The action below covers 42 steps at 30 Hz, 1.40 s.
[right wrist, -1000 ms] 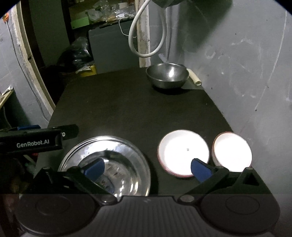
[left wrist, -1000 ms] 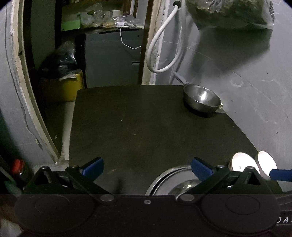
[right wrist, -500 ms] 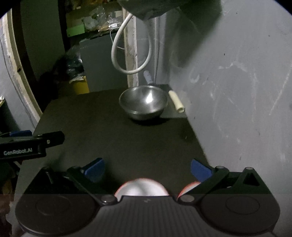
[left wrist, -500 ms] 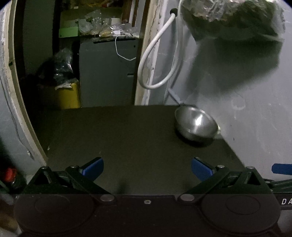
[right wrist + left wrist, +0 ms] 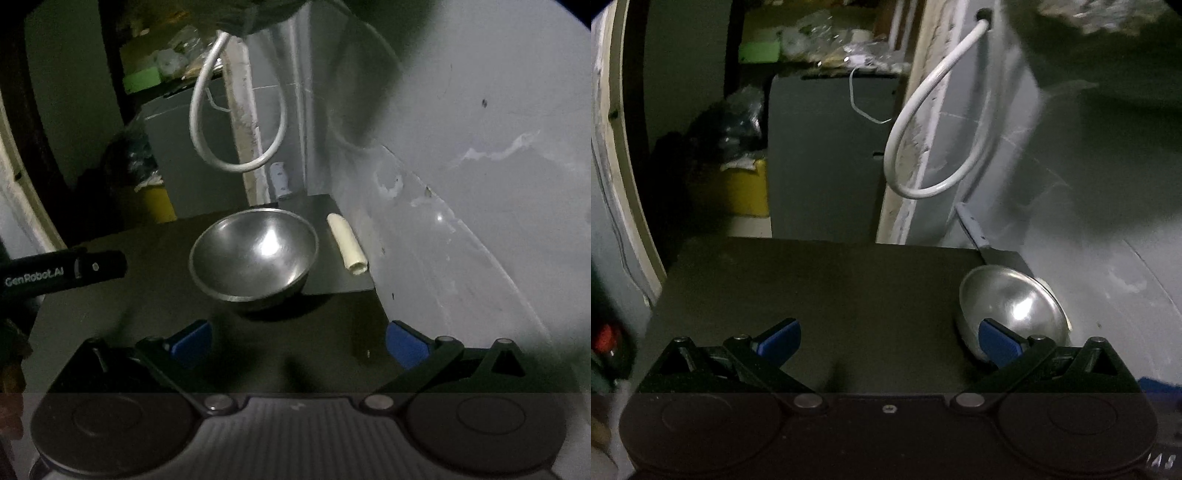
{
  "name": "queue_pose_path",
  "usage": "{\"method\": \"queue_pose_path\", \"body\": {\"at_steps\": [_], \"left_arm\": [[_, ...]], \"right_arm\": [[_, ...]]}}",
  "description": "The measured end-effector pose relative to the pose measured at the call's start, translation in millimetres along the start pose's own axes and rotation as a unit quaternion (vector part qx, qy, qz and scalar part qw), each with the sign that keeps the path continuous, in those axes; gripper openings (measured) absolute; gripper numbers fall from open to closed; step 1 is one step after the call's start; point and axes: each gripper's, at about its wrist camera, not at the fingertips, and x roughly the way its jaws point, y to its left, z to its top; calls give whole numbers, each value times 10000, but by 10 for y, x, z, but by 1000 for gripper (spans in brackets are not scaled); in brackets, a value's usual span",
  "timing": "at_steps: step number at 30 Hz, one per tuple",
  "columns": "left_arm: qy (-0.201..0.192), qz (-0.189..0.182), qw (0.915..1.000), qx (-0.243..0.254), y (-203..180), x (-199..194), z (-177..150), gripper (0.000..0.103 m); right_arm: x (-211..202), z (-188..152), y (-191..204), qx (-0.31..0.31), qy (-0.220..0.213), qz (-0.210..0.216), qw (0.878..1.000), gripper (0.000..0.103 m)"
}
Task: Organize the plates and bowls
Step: 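Open both grippers and move them toward the steel mixing bowl, then close both grippers on the rim of the steel mixing bowl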
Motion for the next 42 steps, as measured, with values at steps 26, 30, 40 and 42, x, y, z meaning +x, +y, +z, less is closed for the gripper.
{"method": "queue_pose_path", "body": {"at_steps": [26, 30, 40, 42], "left_arm": [[698, -1179, 9902, -270, -194, 904, 14, 49], [794, -1467, 9857, -253, -204, 902, -31, 23], [529, -1540, 9866, 25, -111, 321, -215, 20], [397, -1600, 9863, 74, -83, 80, -244, 20]], "right_arm": [[785, 149, -118, 853, 62, 522, 9950, 64], [836, 92, -164, 1070, 154, 741, 9914, 47], [323, -174, -69, 756, -37, 951, 9926, 45], [91, -222, -13, 663, -233, 964, 9929, 45]]}}
